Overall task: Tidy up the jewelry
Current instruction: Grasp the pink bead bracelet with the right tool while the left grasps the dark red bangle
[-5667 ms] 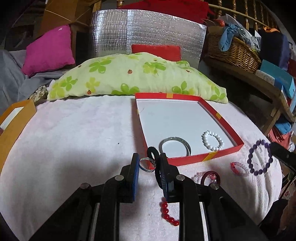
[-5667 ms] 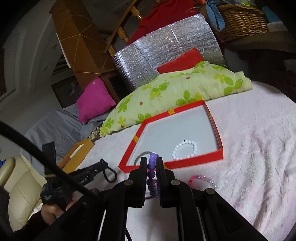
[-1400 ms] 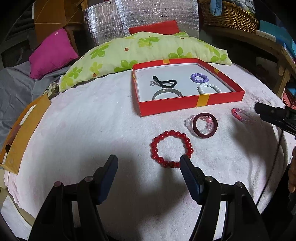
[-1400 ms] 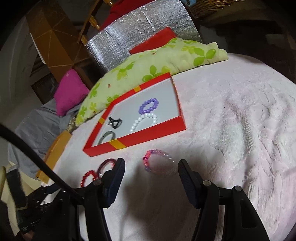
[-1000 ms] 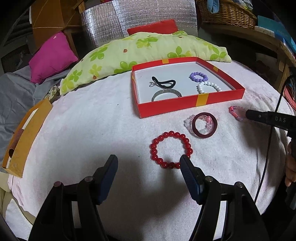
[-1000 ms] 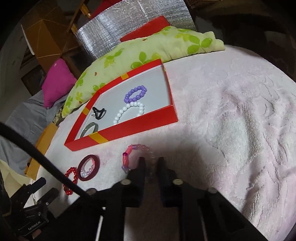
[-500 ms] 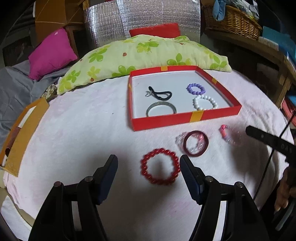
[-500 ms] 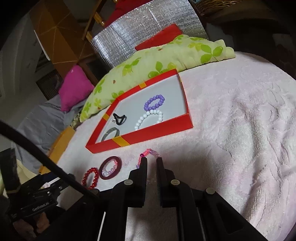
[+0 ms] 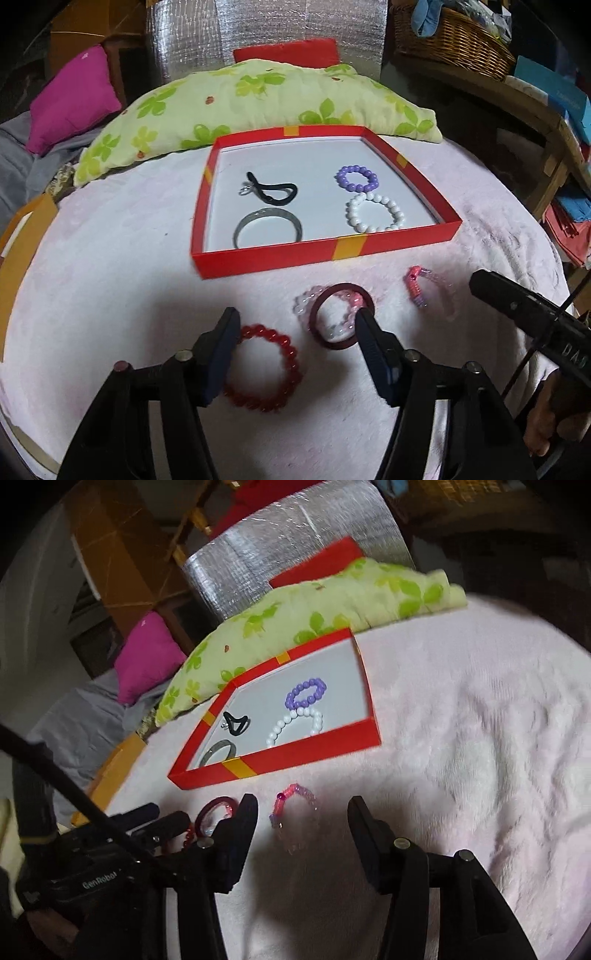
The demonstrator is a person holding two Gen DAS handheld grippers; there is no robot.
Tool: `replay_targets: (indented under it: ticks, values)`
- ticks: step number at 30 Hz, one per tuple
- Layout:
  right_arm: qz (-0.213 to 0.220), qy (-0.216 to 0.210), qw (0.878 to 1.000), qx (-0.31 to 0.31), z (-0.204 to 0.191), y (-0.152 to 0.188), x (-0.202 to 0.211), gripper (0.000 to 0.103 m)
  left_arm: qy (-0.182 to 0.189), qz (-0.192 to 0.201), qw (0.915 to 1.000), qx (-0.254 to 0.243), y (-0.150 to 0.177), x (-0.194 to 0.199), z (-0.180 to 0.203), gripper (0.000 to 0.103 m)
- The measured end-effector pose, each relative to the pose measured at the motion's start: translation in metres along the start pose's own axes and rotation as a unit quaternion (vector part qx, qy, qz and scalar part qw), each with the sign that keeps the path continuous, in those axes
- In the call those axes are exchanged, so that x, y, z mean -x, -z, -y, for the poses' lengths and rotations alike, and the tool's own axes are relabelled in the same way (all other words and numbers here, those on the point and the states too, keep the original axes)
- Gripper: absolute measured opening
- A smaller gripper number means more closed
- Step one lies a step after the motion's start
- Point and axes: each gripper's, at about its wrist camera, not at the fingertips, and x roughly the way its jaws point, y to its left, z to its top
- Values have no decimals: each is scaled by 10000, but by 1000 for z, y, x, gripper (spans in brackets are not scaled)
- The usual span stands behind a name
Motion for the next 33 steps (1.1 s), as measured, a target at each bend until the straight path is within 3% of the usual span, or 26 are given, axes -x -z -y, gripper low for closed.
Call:
replay_targets:
  ticks: [2, 5, 6, 9, 11, 16, 21, 33]
  values:
    - [-67, 96, 9997, 202, -7, 1, -5, 42, 70, -17, 10000, 1, -1, -3, 1, 57]
    - [-187, 270, 9987, 388, -12, 3, -14, 37, 184, -163, 9997, -15, 0, -13, 2, 42]
    - [-236, 297, 9984, 430, -13, 3, -17, 30, 206, -214, 9996, -3, 1, -17, 2, 40]
    - [-439, 462, 9971, 405, -10, 5, -27, 25, 268, -292, 9992, 7, 2, -23, 2, 32]
    - [-578, 555, 9963, 317, -5, 6, -33, 13, 290, -292, 9991, -30, 3, -25, 3, 26]
    - [-462, 390, 9978, 267, -2, 6, -28, 9, 411, -255, 9986, -234, 3, -26, 9, 9]
    - [-185, 136, 9989, 400, -9, 5, -15, 9, 498, -233, 9980, -314, 7, -21, 12, 6]
    - [-227, 41, 9996, 149, -2, 5, -10, 9, 755, -196, 9965, -289, 45, 9, -3, 6]
